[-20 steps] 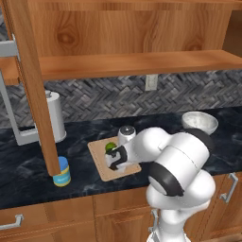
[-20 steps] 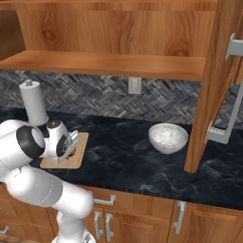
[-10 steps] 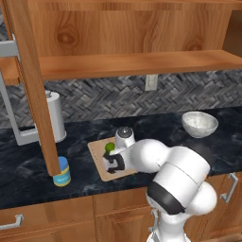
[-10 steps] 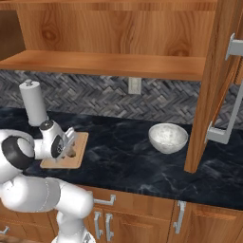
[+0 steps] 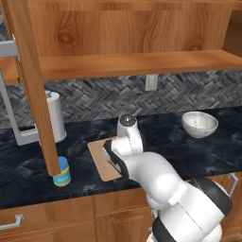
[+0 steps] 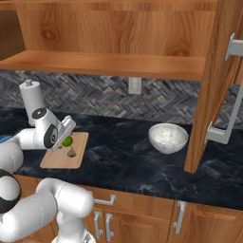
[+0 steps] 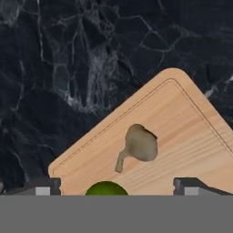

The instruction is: Open the cabinet. Place the bowl and condiment on the counter. Then place the lime and garlic on the cutting board.

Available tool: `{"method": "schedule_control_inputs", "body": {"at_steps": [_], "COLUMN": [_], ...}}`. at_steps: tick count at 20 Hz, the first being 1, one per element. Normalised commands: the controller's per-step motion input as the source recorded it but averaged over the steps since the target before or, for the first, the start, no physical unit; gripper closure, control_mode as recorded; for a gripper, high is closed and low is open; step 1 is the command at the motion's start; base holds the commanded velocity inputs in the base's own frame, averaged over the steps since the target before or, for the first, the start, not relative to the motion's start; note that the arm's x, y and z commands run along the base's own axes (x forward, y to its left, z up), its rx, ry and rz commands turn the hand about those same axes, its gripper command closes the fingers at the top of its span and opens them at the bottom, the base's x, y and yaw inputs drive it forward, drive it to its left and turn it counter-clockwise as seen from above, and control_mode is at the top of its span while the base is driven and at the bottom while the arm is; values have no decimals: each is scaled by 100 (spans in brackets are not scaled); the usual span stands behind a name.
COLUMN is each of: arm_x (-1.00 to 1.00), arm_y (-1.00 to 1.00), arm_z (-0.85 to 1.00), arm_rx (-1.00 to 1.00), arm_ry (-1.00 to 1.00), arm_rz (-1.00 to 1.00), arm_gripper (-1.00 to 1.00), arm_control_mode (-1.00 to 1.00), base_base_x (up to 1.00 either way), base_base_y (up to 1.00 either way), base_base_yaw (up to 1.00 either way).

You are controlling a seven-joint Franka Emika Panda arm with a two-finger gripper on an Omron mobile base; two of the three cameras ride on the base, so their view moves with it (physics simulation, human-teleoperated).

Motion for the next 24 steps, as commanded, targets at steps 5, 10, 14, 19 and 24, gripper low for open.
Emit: {"method": "schedule_control_inputs", "body": {"at_steps": [5, 10, 14, 19, 24], "arm_x": [-19, -27, -41, -53, -70], "arm_y": [-13, -34, -61, -78, -67], "arm_z": [83, 73, 49, 37, 38], "arm_rx": [5, 3, 0, -4, -5], "arm_ry": [7, 8, 11, 16, 11], "arm_rz": [-16, -11, -4, -5, -4], "arm_gripper": [-100, -100, -100, -100, -100], "arm_control_mode": [-100, -100, -100, -100, -100], "base_base_x": [0, 0, 0, 0, 0], "base_base_y": [0, 0, 0, 0, 0], "base_base_yaw": [0, 0, 0, 0, 0]}}
